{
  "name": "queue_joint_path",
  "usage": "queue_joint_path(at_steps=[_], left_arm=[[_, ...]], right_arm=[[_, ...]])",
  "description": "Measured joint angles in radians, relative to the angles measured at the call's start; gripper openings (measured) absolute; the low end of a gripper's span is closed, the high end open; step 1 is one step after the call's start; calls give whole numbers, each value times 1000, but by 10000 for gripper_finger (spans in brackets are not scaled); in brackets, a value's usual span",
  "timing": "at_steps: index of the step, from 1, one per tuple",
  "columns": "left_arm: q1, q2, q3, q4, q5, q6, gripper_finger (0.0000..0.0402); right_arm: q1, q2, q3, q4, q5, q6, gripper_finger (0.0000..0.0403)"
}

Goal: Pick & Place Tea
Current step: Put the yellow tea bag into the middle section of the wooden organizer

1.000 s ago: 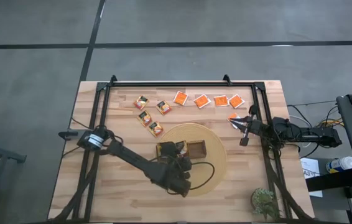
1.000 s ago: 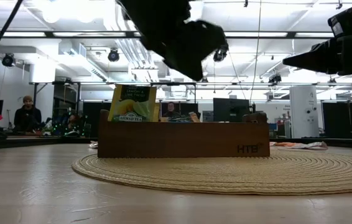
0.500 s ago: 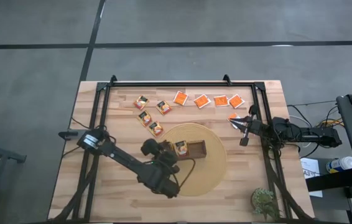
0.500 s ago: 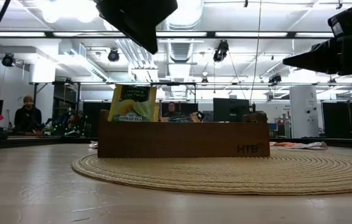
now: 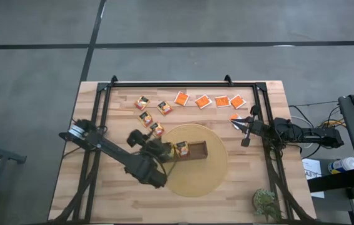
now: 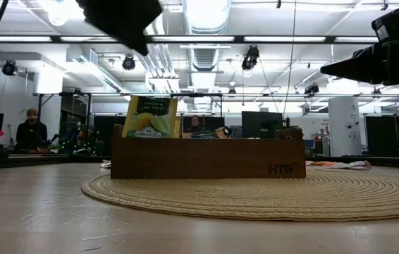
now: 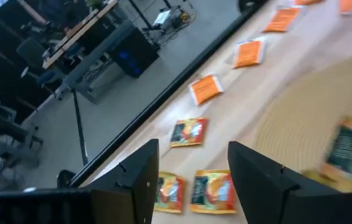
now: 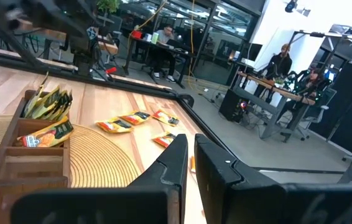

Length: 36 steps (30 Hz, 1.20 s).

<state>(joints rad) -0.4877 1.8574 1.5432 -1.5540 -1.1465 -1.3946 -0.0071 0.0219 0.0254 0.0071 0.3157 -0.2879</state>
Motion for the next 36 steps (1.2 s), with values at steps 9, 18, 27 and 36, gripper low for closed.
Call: queue_joint_path(at_steps=[9, 18, 27, 36], left_arm=[[67, -391, -480, 409, 58, 46, 185], [297, -777, -929, 1193, 450, 526, 185], [527, -832, -1066, 1331, 701, 620, 181], [558, -683, -987, 1269, 702, 635, 167]], right_arm=[[0, 0, 0, 0, 0, 0, 27], [0, 0, 0, 0, 0, 0, 27], [0, 0, 0, 0, 0, 0, 27], [0, 0, 0, 0, 0, 0, 27]])
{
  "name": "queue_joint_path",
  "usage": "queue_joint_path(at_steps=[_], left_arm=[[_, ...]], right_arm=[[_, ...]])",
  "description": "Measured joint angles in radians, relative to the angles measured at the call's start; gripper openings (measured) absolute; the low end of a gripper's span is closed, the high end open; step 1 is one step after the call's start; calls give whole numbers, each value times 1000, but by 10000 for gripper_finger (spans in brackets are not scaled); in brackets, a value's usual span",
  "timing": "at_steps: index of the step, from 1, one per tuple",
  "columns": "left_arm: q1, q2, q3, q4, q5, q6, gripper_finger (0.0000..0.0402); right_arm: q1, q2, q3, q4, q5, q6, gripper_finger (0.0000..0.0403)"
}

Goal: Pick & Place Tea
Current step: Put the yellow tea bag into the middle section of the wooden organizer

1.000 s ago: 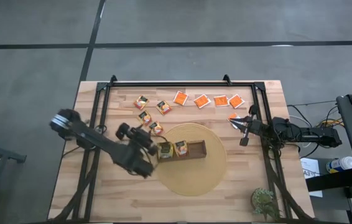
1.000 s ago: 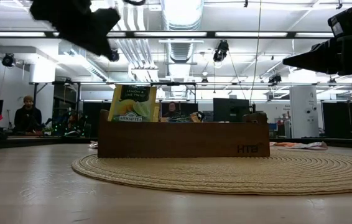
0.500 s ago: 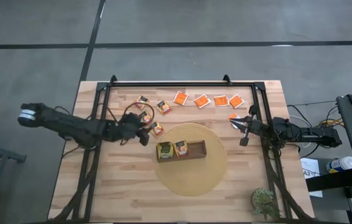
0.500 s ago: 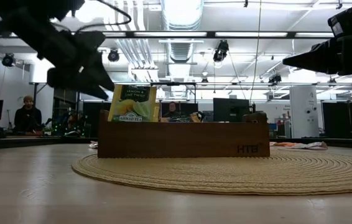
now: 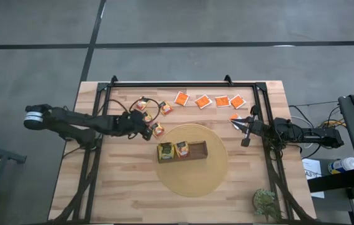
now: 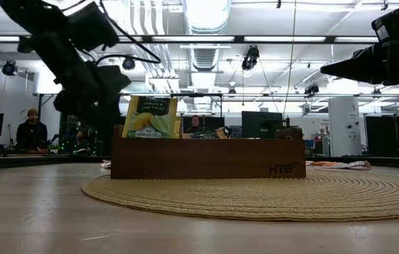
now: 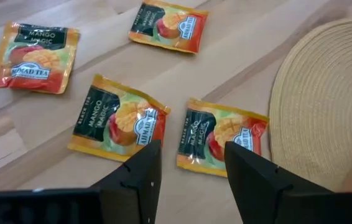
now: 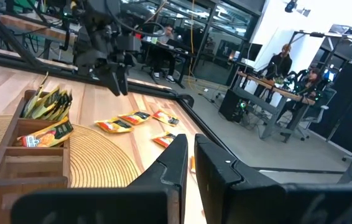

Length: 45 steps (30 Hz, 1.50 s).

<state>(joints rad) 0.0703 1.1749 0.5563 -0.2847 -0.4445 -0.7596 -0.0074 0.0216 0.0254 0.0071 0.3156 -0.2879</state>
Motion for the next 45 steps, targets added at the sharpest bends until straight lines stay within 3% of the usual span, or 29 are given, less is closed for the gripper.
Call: queue_joint_path(at_steps=[7, 15, 25, 32, 36, 42, 45], left_arm=[[12, 148, 74, -56, -45, 24, 167], [96, 249, 79, -54, -5, 24, 167], [143, 341, 79, 62, 78, 74, 167], [155, 351, 81, 73, 80, 79, 165], [155, 351, 81, 73, 81, 97, 132], [156, 351, 85, 66, 78, 149, 24], [156, 349, 89, 63, 80, 167, 11]], right_arm=[[0, 0, 0, 0, 0, 0, 27], [0, 0, 0, 0, 0, 0, 27], [0, 0, 0, 0, 0, 0, 27], [0, 1, 0, 0, 0, 0, 27], [0, 1, 0, 0, 0, 0, 27], [0, 1, 0, 0, 0, 0, 27], [0, 1, 0, 0, 0, 0, 27]])
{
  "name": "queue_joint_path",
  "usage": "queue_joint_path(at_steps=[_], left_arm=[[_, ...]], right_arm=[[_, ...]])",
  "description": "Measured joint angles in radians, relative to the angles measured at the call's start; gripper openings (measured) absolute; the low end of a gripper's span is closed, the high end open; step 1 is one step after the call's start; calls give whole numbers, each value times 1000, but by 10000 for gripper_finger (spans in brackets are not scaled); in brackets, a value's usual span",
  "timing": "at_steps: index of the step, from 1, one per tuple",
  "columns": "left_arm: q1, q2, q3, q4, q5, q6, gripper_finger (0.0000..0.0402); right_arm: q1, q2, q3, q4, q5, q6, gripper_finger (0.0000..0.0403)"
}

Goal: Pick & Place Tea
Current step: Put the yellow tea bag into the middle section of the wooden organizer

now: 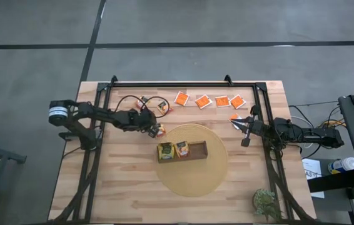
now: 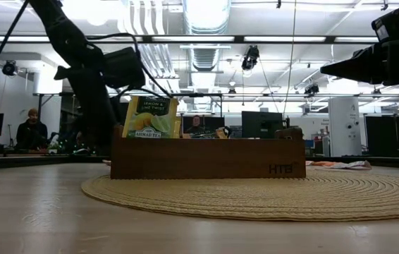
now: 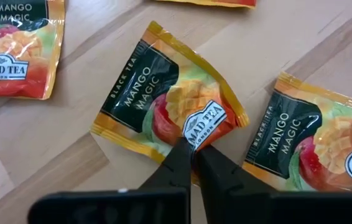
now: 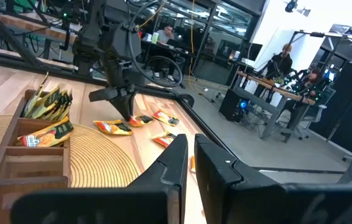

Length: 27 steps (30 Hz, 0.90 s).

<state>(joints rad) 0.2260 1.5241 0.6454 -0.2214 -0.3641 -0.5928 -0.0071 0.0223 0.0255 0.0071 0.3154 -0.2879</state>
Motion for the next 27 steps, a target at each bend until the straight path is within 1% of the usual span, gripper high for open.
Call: queue_joint_path(at_steps=[5, 9, 12, 18, 27], left_arm=[[-23, -17, 20, -25, -17, 16, 6], [-62, -48, 52, -71, -110, 15, 5], [-102, -79, 71, -89, -154, 15, 5], [-207, -119, 134, -122, -256, 26, 4], [-401, -120, 266, -145, -415, 38, 3]], right_arm=[[0, 0, 0, 0, 0, 0, 27], [-1, 0, 0, 0, 0, 0, 27], [-1, 0, 0, 0, 0, 0, 27], [0, 0, 0, 0, 0, 0, 27], [0, 0, 0, 0, 0, 0, 27]])
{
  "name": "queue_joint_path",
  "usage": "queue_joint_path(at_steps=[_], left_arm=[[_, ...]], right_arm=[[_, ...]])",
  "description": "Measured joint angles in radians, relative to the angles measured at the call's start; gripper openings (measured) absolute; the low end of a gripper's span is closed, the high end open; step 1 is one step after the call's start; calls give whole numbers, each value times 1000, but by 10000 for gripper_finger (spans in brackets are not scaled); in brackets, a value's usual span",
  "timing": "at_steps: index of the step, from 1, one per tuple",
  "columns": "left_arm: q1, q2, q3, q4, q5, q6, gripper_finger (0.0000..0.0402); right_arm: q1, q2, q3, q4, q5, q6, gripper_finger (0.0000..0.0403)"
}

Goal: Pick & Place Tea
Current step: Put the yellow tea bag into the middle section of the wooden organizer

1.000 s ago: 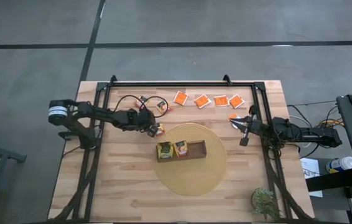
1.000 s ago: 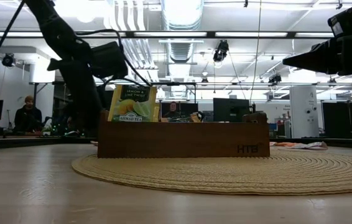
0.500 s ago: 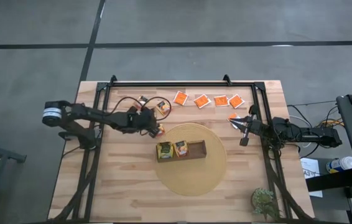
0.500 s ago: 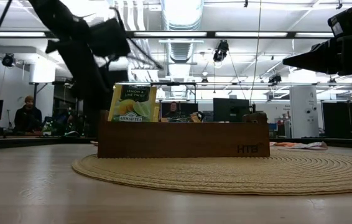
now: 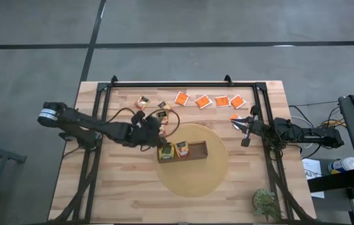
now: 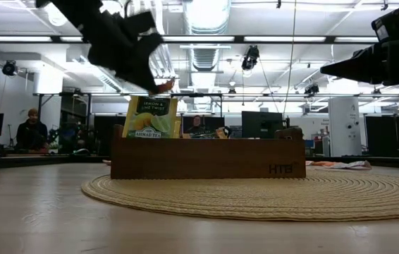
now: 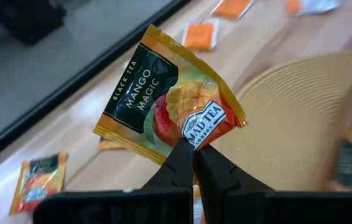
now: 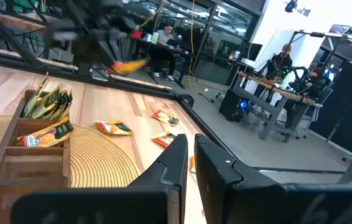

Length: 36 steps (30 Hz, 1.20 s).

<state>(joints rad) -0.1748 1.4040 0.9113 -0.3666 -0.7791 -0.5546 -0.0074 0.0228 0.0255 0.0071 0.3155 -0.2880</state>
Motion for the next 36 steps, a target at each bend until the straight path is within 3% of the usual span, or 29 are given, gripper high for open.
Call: queue_joint_path(at_steps=[8, 16, 36], left_arm=[[-140, 1, 42, -1, -113, -75, 3], [-212, 80, 87, -4, -128, -147, 3], [-261, 532, 574, -211, -178, -156, 3]], right_arm=[[0, -1, 0, 0, 0, 0, 27], [1, 0, 0, 0, 0, 0, 27], [0, -1, 0, 0, 0, 0, 27]])
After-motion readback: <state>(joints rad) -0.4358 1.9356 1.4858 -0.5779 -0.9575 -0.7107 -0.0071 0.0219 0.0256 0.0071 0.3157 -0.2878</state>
